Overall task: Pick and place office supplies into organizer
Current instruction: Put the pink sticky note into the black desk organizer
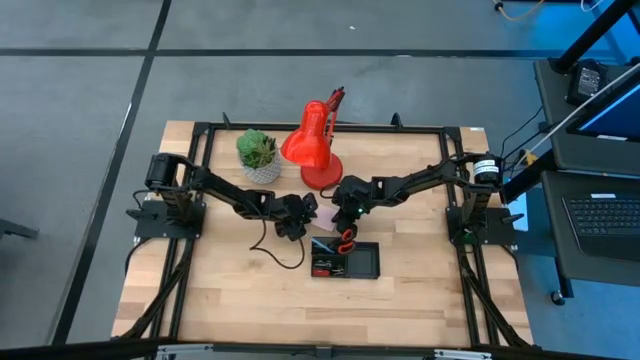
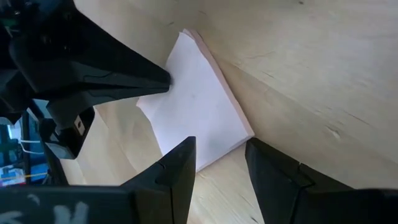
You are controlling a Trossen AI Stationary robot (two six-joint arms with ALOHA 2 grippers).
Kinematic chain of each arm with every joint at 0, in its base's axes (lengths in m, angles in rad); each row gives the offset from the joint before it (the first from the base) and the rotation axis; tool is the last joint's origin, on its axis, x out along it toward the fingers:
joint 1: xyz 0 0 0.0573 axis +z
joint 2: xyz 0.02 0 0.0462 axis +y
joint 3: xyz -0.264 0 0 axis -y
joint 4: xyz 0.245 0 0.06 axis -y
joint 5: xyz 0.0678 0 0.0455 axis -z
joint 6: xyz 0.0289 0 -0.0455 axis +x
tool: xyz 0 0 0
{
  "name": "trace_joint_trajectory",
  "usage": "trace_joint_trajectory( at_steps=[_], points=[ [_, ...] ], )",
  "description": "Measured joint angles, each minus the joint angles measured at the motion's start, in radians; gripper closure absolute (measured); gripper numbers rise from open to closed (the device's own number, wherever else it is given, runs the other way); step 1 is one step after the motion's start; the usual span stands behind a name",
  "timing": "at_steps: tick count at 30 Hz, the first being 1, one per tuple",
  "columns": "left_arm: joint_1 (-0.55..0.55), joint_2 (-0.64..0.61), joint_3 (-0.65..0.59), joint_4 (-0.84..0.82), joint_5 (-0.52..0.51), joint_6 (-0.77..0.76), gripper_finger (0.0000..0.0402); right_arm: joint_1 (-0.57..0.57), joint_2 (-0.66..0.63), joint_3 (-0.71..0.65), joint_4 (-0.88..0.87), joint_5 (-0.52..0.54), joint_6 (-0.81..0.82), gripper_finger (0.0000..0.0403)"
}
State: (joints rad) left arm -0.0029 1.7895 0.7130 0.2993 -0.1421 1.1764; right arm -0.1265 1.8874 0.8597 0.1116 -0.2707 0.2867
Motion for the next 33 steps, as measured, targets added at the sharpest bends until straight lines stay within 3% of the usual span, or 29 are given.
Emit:
trace_joint_trajectory(
  at_steps=[10,33],
  points=[
    [-0.002,0.006,-0.003,0.068,0.021,-0.094,0.0269,0.0,0.0,0.0,0.002,0.002,0.0,0.04],
    [-0.001,0.003,-0.003,0.067,0.056,-0.09,0.039,0.0,0.002,-0.001,0.056,0.006,-0.009,0.0398]
  ],
)
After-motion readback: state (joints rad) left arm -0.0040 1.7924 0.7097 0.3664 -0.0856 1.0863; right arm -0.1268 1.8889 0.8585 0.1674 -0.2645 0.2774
